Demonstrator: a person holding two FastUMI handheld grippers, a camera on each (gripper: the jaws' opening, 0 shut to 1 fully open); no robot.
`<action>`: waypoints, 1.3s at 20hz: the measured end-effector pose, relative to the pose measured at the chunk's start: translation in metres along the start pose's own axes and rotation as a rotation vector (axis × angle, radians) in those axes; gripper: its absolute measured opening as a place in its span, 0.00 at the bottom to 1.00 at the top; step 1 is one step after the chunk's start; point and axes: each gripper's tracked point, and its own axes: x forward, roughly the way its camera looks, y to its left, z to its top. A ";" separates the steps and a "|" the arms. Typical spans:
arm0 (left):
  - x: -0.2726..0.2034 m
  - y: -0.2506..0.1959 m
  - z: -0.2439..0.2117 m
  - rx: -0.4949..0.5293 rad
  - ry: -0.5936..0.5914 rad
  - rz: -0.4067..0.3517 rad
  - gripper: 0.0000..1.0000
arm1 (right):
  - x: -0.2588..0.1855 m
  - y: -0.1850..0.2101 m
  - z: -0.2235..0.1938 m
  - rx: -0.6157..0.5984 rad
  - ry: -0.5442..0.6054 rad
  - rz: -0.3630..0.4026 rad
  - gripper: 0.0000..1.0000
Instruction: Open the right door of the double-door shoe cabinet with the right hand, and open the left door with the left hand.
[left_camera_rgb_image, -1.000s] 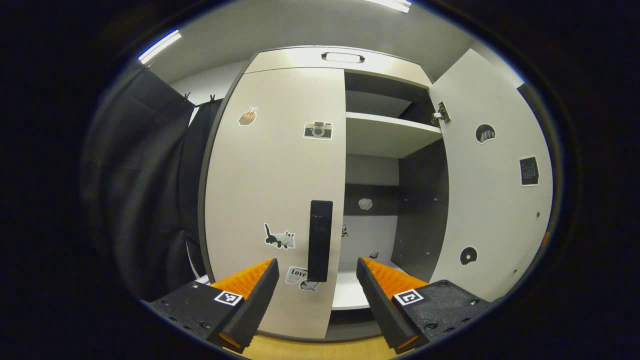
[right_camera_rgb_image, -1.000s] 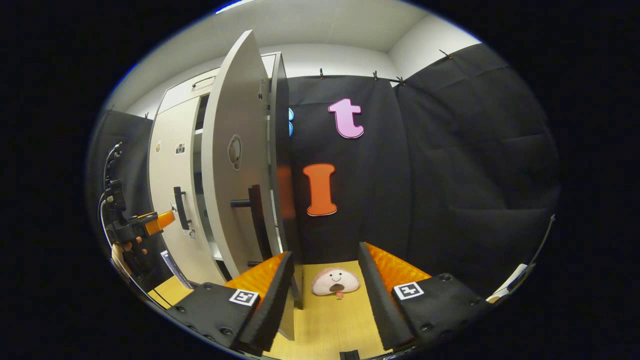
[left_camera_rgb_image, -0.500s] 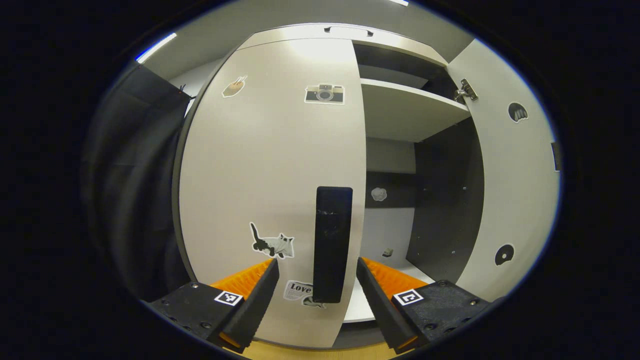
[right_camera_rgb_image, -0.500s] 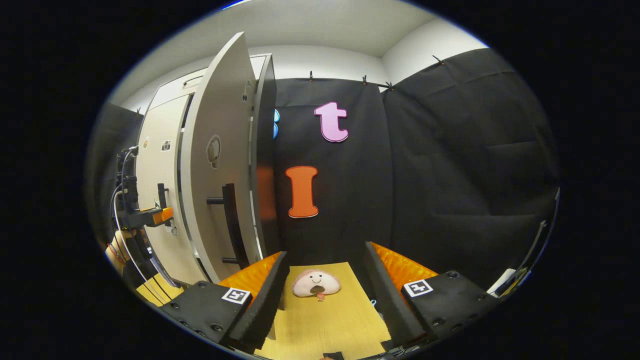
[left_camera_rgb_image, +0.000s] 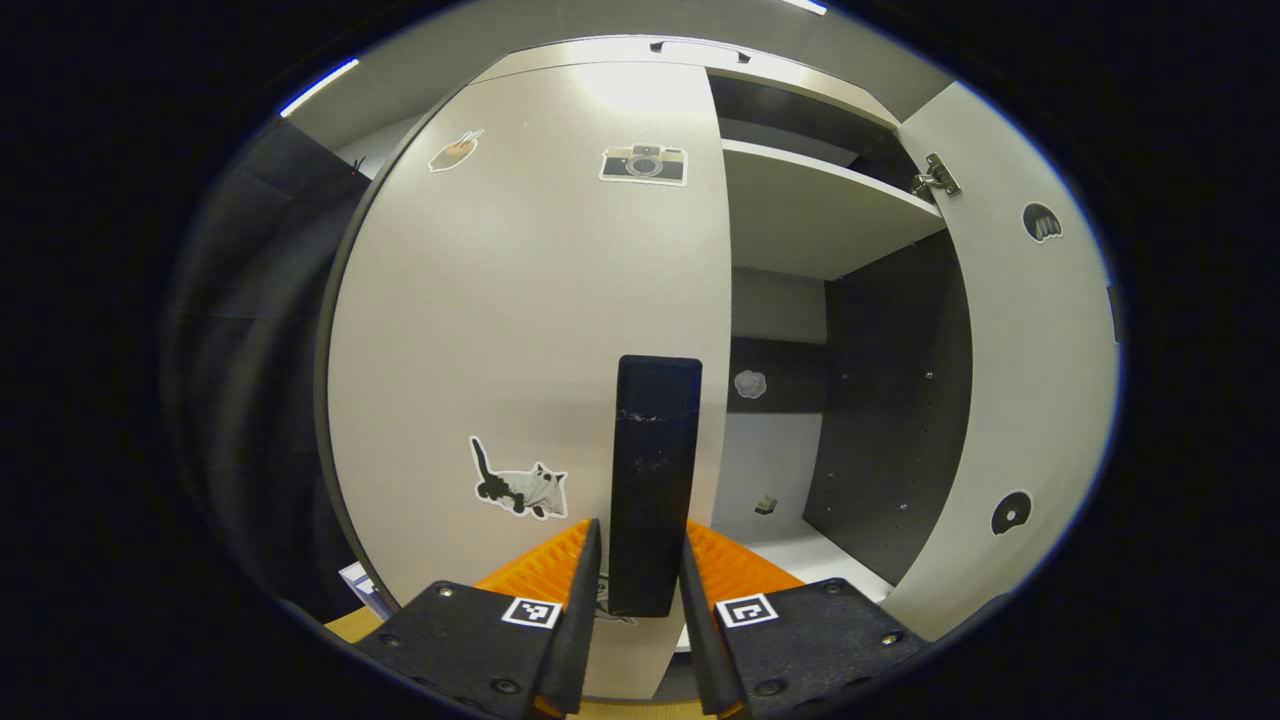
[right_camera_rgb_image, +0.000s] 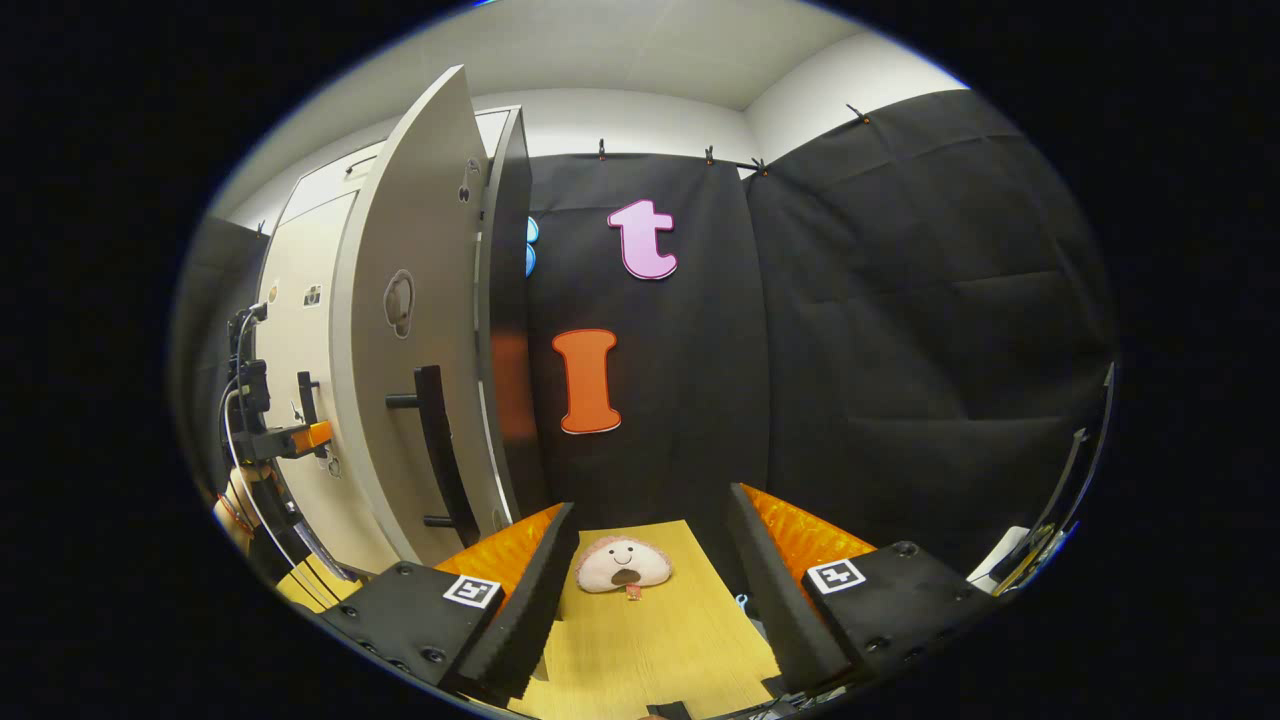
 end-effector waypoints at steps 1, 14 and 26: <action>0.000 0.000 -0.001 0.007 0.000 -0.001 0.36 | -0.001 0.000 -0.001 -0.005 0.004 -0.002 1.00; -0.009 0.004 -0.004 0.010 -0.004 -0.089 0.17 | -0.014 0.032 0.000 -0.054 -0.006 0.006 0.96; -0.020 0.008 -0.004 0.000 0.010 -0.176 0.17 | -0.038 0.070 0.011 -0.023 -0.033 -0.009 0.86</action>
